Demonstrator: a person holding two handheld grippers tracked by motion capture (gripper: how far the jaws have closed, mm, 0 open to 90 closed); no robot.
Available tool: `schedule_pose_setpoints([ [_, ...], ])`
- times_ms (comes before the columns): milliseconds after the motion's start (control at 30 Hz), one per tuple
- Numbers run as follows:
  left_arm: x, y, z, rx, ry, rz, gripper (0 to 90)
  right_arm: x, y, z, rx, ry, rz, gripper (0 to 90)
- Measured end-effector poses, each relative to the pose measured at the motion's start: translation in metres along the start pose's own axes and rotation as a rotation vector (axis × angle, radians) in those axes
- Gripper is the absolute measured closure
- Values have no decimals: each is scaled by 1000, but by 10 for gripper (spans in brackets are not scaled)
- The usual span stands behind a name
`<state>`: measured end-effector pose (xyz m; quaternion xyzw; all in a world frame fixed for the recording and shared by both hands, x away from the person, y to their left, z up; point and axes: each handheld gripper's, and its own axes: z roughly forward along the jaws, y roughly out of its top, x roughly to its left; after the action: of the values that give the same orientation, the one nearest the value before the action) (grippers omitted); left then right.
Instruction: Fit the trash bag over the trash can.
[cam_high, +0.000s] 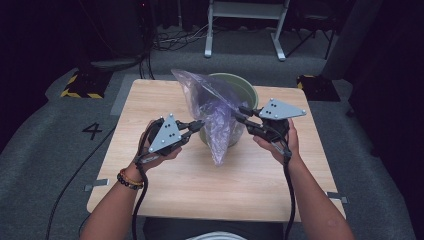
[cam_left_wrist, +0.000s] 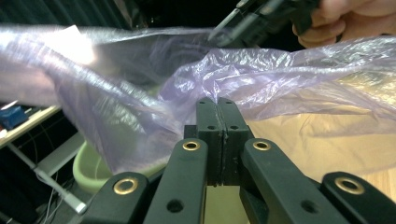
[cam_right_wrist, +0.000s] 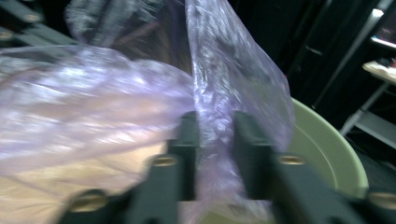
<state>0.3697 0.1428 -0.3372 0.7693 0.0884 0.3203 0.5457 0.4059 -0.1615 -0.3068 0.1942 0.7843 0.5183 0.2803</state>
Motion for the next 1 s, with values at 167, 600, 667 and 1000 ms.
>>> schedule_pose_setpoints([
  [167,4,-14,-2,32,16,-20,898,-12,-12,-5,1,-37,54,900],
  [600,27,-48,0,105,85,-99,899,-58,-44,-9,49,-173,211,900],
  [667,30,-51,3,107,95,-114,898,-65,-49,-4,61,-183,226,900],
  [1000,40,-66,20,178,112,-135,895,-90,-73,19,100,-222,303,900],
])
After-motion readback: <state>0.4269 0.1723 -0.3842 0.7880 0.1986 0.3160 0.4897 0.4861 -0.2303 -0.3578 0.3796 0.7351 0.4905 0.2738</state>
